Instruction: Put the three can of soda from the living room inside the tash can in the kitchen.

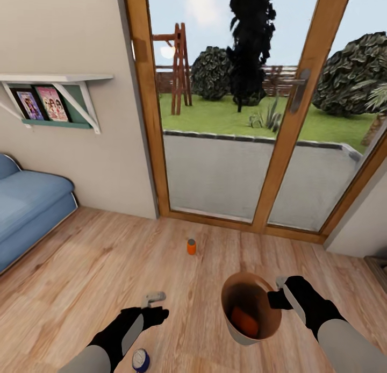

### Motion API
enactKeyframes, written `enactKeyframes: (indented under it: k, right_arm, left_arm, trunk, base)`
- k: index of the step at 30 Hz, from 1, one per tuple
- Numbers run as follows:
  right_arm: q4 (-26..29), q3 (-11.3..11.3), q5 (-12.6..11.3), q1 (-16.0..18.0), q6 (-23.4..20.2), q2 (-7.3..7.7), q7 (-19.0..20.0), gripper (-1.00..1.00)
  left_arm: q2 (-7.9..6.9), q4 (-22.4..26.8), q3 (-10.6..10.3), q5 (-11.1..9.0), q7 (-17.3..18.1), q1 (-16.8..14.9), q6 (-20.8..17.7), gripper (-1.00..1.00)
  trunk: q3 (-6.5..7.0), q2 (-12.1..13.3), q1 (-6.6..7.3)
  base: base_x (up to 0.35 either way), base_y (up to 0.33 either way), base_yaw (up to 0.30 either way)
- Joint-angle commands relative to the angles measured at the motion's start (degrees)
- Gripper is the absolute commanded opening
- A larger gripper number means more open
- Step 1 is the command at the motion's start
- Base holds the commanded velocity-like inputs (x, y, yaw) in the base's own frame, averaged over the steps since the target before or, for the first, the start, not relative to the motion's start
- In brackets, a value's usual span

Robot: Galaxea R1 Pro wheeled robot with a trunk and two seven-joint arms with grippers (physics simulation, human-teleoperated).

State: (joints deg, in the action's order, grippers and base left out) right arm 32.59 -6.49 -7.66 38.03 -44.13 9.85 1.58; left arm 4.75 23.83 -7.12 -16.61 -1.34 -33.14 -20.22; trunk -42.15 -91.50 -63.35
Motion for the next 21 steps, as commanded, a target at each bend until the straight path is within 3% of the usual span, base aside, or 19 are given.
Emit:
enactKeyframes:
  k: [1, 21]
  right_arm:
    - [0.02, 0.05, -0.69, 0.02, 0.01, -0.01, 0.26, -1.0]
    - [0.02, 0.07, -0.69, 0.02, 0.01, -0.03, 0.26, -1.0]
  left_arm:
    - [0.0, 0.03, 0.0, 0.0, 0.07, 0.0, 0.0, 1.0]
    - [0.0, 0.03, 0.0, 0.0, 0.28, 0.0, 0.09, 1.0]
  trunk:
    - [0.0, 0.0, 0.0]
    - [0.0, 0.0, 0.0]
  base:
    - [0.182, 0.0, 0.002]
    - [0.081, 0.046, 0.0]
